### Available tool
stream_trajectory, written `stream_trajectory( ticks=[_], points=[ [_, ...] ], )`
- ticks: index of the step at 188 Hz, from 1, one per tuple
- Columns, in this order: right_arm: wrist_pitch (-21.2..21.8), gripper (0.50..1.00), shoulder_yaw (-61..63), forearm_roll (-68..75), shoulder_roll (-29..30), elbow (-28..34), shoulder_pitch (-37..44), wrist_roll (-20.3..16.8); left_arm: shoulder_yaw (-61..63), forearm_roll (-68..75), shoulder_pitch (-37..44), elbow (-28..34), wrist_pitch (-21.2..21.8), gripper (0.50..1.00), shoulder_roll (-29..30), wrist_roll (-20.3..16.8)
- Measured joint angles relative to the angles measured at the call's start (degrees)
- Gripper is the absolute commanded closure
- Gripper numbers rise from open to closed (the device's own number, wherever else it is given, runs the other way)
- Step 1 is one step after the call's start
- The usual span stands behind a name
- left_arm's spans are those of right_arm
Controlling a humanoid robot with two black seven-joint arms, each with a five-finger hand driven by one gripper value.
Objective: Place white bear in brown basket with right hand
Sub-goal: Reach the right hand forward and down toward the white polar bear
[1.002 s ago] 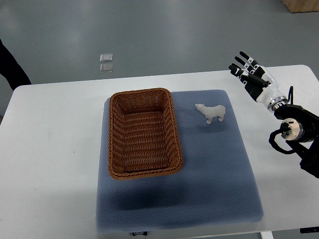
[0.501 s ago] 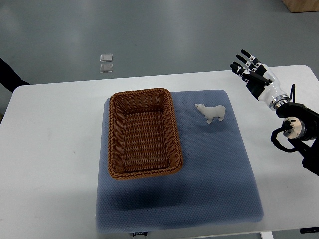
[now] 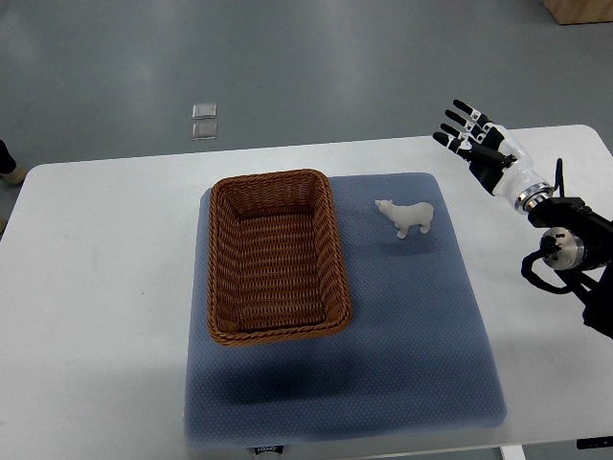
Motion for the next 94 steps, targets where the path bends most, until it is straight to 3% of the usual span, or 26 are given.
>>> stream_trajectory(
  ticks=[94],
  points=[
    [2.1,0.576,-1.7,-28.9,-4.4,4.4,3.5,1.5,0.0,0.0,0.0,0.0,0.0,0.5,0.0,0.0]
  ],
)
